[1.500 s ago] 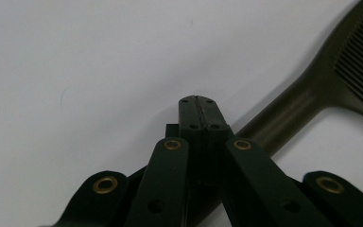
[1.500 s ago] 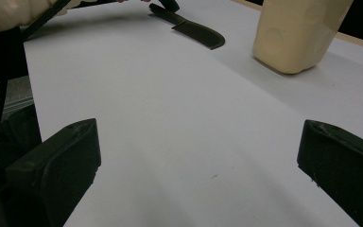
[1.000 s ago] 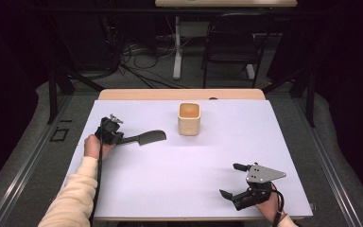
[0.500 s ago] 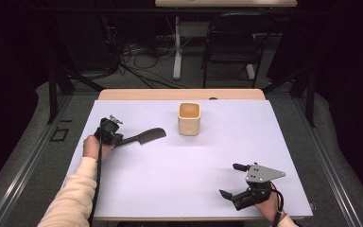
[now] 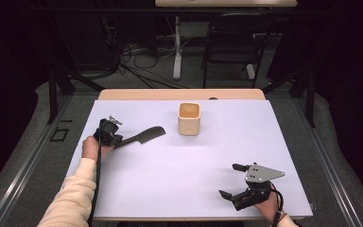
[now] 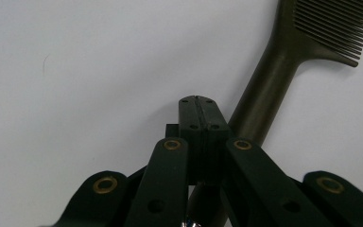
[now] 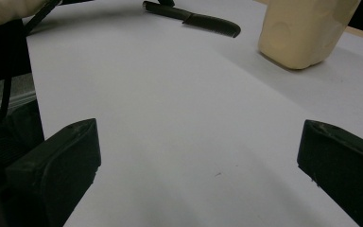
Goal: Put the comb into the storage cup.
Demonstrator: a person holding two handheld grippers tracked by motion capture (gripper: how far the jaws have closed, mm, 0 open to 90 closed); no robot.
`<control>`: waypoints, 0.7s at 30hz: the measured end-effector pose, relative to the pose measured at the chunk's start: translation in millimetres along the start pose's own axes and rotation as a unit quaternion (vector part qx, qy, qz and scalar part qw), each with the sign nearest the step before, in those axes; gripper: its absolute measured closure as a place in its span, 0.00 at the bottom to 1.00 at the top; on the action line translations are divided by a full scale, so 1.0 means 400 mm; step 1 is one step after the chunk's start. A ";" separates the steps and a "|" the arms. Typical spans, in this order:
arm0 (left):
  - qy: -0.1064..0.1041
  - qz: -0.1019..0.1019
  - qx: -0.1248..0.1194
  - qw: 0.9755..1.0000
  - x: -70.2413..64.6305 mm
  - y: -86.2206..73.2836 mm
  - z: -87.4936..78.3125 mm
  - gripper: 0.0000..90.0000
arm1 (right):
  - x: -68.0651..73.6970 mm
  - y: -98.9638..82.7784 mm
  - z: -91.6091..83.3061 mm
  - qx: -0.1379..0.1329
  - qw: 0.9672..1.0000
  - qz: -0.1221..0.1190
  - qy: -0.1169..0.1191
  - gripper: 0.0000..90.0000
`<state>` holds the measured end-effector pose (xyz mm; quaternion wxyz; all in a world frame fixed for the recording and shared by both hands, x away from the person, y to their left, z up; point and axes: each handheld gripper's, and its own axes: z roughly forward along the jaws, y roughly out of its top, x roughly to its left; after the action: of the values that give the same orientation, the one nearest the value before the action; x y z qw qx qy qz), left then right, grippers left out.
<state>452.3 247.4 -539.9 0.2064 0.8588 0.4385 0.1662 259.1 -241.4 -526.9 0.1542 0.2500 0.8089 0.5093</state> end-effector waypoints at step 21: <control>0.024 0.011 -0.037 0.999 0.008 0.018 -0.057 0.61 | 0.002 0.001 0.001 0.002 1.000 0.001 0.006 0.00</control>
<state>448.4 251.0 -516.3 0.2258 0.8511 0.4271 0.2054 258.9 -240.5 -526.9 0.1483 0.2477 0.8107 0.5093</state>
